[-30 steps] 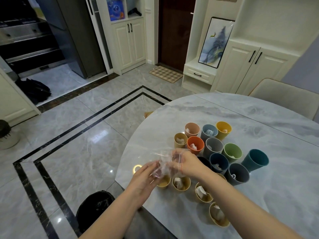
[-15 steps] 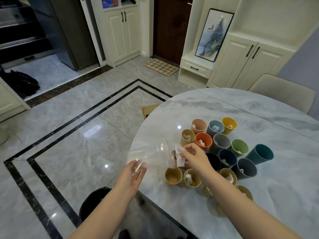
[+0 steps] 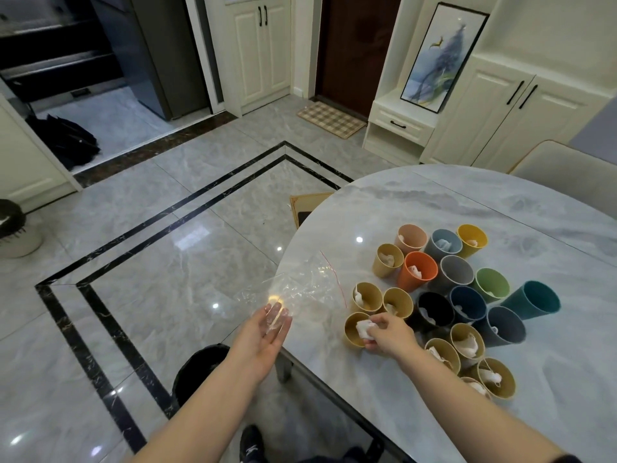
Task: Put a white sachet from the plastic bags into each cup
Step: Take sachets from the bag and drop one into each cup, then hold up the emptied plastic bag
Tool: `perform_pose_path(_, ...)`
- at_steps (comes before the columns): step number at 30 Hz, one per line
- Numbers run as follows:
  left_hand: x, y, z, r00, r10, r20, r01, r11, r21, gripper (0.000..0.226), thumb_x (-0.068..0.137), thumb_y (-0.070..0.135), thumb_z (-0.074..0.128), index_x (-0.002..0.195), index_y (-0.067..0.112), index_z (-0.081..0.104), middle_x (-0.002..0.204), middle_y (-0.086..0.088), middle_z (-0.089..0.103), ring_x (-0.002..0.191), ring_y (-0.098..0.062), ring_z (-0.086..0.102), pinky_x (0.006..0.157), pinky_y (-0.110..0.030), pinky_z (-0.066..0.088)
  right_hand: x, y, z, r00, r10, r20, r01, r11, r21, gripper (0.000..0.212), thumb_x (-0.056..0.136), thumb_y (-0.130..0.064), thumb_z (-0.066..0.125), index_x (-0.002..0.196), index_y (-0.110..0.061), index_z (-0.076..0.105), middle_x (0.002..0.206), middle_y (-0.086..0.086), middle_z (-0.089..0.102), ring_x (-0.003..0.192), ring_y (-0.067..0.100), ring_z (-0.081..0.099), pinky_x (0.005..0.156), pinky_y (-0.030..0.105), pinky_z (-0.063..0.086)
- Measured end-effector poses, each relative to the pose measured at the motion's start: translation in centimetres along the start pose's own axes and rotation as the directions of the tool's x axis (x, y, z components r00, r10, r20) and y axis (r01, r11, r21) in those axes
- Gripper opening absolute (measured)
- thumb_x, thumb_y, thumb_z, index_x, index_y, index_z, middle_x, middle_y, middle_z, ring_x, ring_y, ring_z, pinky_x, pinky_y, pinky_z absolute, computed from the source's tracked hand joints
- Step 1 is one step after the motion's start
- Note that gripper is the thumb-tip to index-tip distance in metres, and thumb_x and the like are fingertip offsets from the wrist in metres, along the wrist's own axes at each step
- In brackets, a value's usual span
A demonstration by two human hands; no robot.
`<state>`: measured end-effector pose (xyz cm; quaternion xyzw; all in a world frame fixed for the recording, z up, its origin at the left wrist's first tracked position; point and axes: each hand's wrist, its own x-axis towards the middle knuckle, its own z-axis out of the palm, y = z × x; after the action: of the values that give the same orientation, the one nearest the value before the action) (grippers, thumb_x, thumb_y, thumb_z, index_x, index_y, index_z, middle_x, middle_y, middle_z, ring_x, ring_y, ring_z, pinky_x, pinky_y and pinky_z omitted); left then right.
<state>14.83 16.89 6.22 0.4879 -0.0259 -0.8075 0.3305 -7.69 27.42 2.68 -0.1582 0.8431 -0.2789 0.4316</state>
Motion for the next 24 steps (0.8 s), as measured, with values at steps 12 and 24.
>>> perform_pose_path(12,0.4,1.6,0.0,0.997,-0.039,0.071,0.044,0.996,-0.081,0.018,0.102,0.008,0.054,0.115,-0.002,0.062,0.123,-0.012,0.067,0.104,-0.027,0.067,0.071,-0.035,0.064,-3.1,-4.8,2.2,0.951,-0.302,0.068,0.301,0.953,0.018,0.017,0.094,-0.024,0.064,0.106,-0.016,0.073,0.092,0.003,0.071,0.072,0.012,0.065,0.063,0.022,0.052)
perform_pose_path(24,-0.9,3.7,0.4,0.978,0.084,0.192,-0.138,0.947,0.291,0.042,0.090,-0.002,0.066,0.128,0.015,0.060,0.120,-0.001,0.074,0.114,-0.025,0.069,0.099,-0.048,0.055,-5.4,-12.5,6.4,0.906,-0.409,0.108,0.315,0.823,0.473,0.024,0.090,-0.018,0.072,0.102,0.001,0.066,0.105,0.021,0.072,0.097,0.029,0.074,0.080,0.028,0.061)
